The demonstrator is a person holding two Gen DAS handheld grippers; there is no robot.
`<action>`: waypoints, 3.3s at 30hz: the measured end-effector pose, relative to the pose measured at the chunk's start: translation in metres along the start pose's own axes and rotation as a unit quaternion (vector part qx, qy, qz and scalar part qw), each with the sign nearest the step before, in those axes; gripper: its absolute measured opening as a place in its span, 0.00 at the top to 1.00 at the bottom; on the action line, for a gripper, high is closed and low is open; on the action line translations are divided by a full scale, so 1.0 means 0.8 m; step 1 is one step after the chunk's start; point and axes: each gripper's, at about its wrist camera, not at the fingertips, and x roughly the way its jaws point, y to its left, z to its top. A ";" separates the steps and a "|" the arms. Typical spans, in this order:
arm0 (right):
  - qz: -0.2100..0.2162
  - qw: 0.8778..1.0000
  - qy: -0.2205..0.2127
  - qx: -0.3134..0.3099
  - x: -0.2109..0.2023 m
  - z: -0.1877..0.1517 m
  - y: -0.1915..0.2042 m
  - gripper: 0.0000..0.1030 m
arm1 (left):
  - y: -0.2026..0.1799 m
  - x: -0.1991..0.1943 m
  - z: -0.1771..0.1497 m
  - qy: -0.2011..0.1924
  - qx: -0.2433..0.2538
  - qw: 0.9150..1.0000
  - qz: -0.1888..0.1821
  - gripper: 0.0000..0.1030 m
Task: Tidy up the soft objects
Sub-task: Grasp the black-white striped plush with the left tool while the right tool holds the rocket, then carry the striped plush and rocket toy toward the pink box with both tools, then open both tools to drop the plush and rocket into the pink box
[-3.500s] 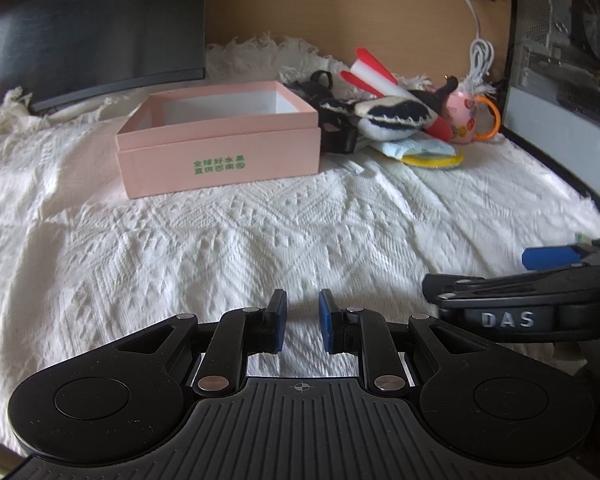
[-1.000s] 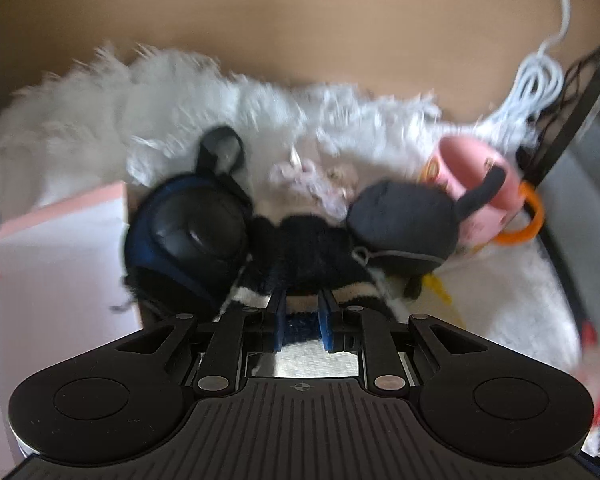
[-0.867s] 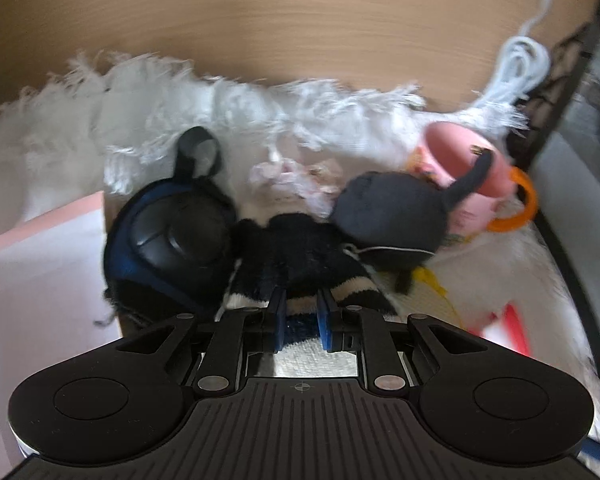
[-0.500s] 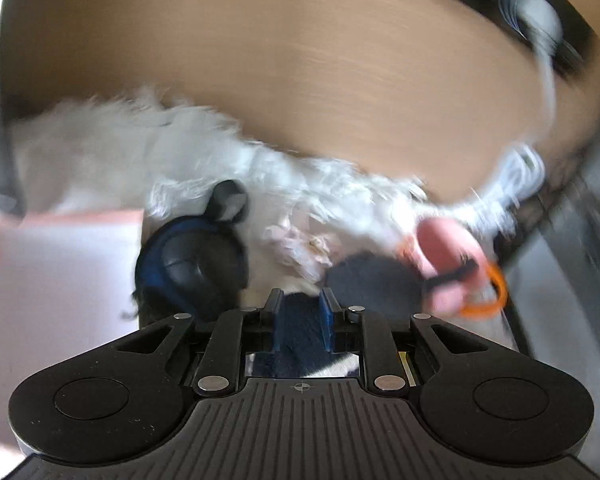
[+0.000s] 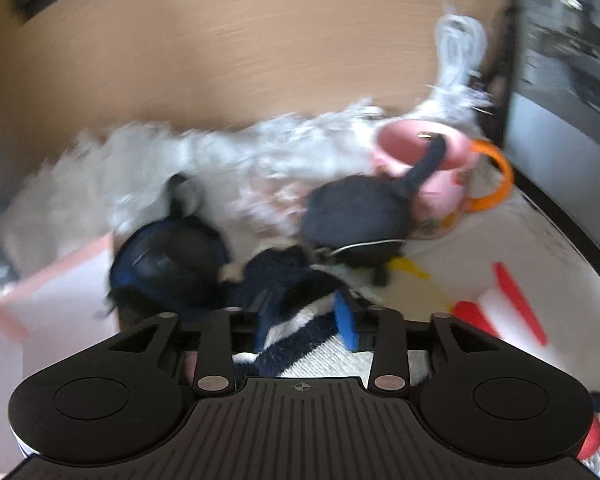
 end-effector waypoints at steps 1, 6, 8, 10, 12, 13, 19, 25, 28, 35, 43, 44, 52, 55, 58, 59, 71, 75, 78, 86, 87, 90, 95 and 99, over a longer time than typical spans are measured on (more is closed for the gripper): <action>0.002 1.000 0.000 0.001 0.000 0.000 0.000 0.08 | 0.011 0.004 0.001 0.006 -0.030 1.000 0.000 0.49; 0.008 1.000 0.000 0.000 0.000 -0.001 -0.001 0.06 | 0.052 0.050 0.021 0.073 -0.197 0.976 -0.050 0.25; 0.009 1.000 0.000 0.000 0.000 -0.001 -0.001 0.06 | 0.054 0.069 0.028 0.100 -0.211 0.970 -0.068 0.12; 0.009 1.000 0.001 -0.001 0.000 -0.001 0.000 0.05 | 0.045 0.085 0.031 0.120 -0.180 0.975 -0.059 0.08; 0.012 1.000 0.002 -0.001 0.001 -0.001 0.000 0.04 | 0.036 0.095 0.031 0.123 -0.160 0.979 -0.036 0.05; 0.015 1.000 0.002 0.001 0.001 -0.001 -0.001 0.03 | 0.036 0.095 0.031 0.115 -0.163 0.979 -0.033 0.05; 0.051 0.998 0.017 0.029 0.002 0.007 -0.015 0.00 | 0.039 0.062 0.018 0.047 -0.153 0.987 -0.020 0.38; 0.070 0.997 0.044 0.007 0.008 0.018 -0.017 0.00 | 0.051 0.005 -0.004 -0.014 -0.130 0.988 -0.083 0.70; 0.043 0.997 0.053 -0.020 0.009 0.019 -0.006 0.03 | 0.052 -0.028 -0.026 -0.024 -0.102 0.988 -0.110 0.72; -0.031 0.999 -0.002 0.015 -0.010 0.057 -0.005 0.05 | 0.089 -0.095 -0.083 -0.027 -0.096 0.985 -0.142 0.74; -0.074 0.997 0.006 0.000 0.016 0.094 0.007 0.07 | 0.102 -0.082 -0.082 -0.014 -0.117 0.983 -0.141 0.68; -0.074 0.997 0.011 -0.002 0.018 0.092 0.008 0.07 | 0.095 -0.071 -0.078 -0.016 -0.114 0.985 -0.131 0.68; -0.111 0.992 0.041 -0.038 0.039 0.066 0.004 0.42 | 0.051 -0.034 -0.084 0.008 -0.058 0.993 -0.103 0.51; -0.097 0.994 0.047 -0.033 0.044 0.068 -0.001 0.71 | 0.042 -0.040 -0.086 0.012 -0.030 0.994 -0.102 0.54; -0.103 0.992 0.047 -0.051 0.032 0.072 0.011 0.74 | 0.044 -0.054 -0.097 0.006 -0.016 0.993 -0.116 0.59; -0.101 0.993 0.040 -0.054 0.022 0.074 0.016 0.74 | 0.046 -0.058 -0.101 0.005 -0.017 0.992 -0.124 0.61; -0.038 0.996 0.029 -0.069 -0.090 0.062 0.088 0.74 | 0.135 -0.192 -0.150 -0.016 -0.034 0.981 -0.191 0.72; 0.002 0.997 0.054 -0.051 -0.101 0.053 0.118 0.74 | 0.183 -0.223 -0.136 -0.058 -0.043 0.983 -0.171 0.72; 0.018 0.997 0.046 -0.051 -0.108 0.048 0.147 0.74 | 0.221 -0.224 -0.106 -0.092 -0.060 0.984 -0.142 0.72; 0.025 0.996 0.009 -0.083 -0.117 0.051 0.207 0.74 | 0.317 -0.157 -0.010 -0.143 -0.176 0.968 -0.103 0.66; 0.021 0.996 0.009 -0.084 -0.118 0.049 0.209 0.74 | 0.325 -0.152 -0.012 -0.151 -0.185 0.966 -0.096 0.66; 0.011 0.997 0.014 -0.077 -0.113 0.044 0.211 0.74 | 0.337 -0.145 -0.032 -0.147 -0.204 0.965 -0.071 0.66; 0.010 0.997 0.031 -0.071 -0.090 0.052 0.211 0.74 | 0.335 -0.147 -0.111 -0.086 -0.243 0.963 -0.077 0.66; 0.042 0.995 0.010 -0.087 -0.082 0.103 0.236 0.74 | 0.327 -0.169 -0.188 -0.061 -0.290 0.950 -0.099 0.66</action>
